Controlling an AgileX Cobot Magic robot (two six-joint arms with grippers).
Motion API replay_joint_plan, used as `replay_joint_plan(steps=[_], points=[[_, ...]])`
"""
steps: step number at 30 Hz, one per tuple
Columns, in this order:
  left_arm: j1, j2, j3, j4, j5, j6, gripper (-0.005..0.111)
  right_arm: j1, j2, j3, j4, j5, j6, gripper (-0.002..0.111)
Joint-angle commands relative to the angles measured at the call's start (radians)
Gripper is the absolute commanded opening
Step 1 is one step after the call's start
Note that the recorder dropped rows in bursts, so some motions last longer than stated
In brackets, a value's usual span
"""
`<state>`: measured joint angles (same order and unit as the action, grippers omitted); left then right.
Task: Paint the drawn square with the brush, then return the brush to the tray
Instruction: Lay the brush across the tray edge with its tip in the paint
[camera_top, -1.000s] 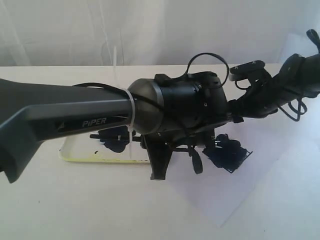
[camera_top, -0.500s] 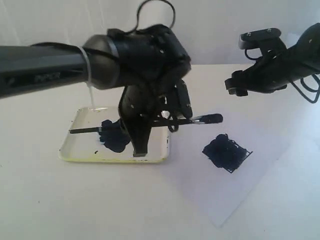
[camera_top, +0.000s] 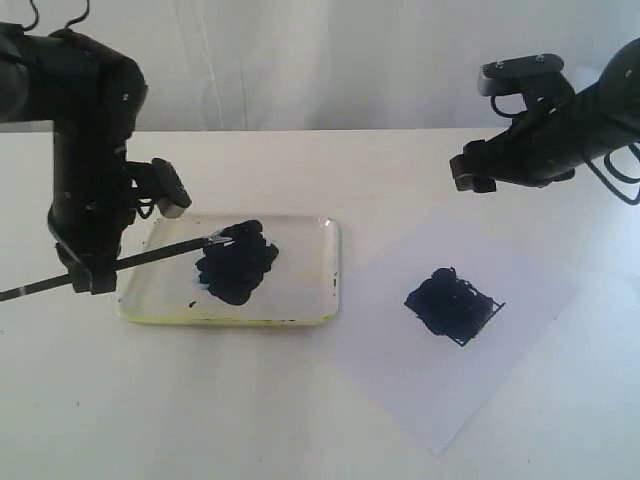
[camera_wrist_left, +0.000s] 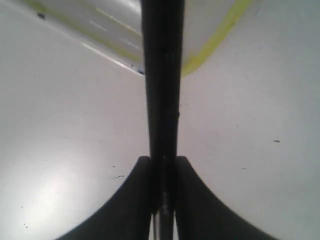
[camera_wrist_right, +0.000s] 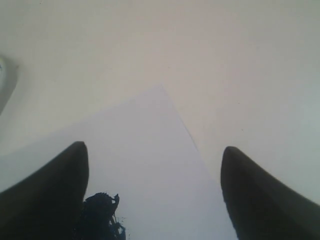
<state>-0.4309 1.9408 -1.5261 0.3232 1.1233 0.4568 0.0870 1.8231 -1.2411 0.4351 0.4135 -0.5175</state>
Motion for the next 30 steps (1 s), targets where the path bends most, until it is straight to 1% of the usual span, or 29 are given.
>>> replay_joint_plan(steps=[1,2,4,8,11,16,20,23,25,26,27,29,30], points=[[0.055,-0.011,0.007,-0.073,-0.009,0.02,0.0,-0.006,-0.001,0.005,-0.003,-0.008,0.002,0.069],[0.059,-0.009,0.021,-0.087,-0.039,0.041,0.0,-0.006,0.0,0.005,-0.003,-0.01,0.002,0.069],[0.059,0.002,0.048,-0.073,-0.05,0.041,0.0,-0.006,0.0,0.005,-0.003,-0.01,0.002,0.069],[0.059,0.04,0.066,0.019,-0.003,0.029,0.0,-0.006,0.0,0.005,-0.003,-0.01,0.002,0.069],[0.059,0.055,0.07,0.076,-0.039,0.006,0.0,-0.006,0.0,0.005,-0.003,-0.01,0.002,0.069],[0.059,0.059,0.07,0.079,-0.115,0.029,0.0,-0.006,0.0,0.005,-0.003,-0.012,0.002,0.069],[0.059,0.059,0.07,0.078,-0.077,0.066,0.0,-0.006,0.0,0.005,-0.003,-0.012,0.002,0.069],[0.059,0.059,0.07,0.076,-0.076,0.074,0.001,-0.006,0.0,0.005,-0.003,-0.012,0.002,0.069],[0.059,0.059,0.07,0.074,-0.078,0.074,0.012,-0.006,0.0,0.005,-0.003,-0.012,0.002,0.069],[0.059,0.059,0.07,0.074,-0.078,0.074,0.023,-0.006,0.0,0.005,-0.005,-0.012,0.002,0.069],[0.059,0.059,0.07,0.074,-0.08,0.074,0.029,-0.006,0.0,0.005,-0.005,-0.012,0.002,0.069],[0.059,0.059,0.07,0.074,-0.081,0.06,0.048,-0.006,0.0,0.005,-0.005,-0.012,-0.001,0.07],[0.059,0.059,0.07,0.074,-0.081,0.046,0.052,-0.006,0.0,0.005,-0.005,-0.012,-0.001,0.07]])
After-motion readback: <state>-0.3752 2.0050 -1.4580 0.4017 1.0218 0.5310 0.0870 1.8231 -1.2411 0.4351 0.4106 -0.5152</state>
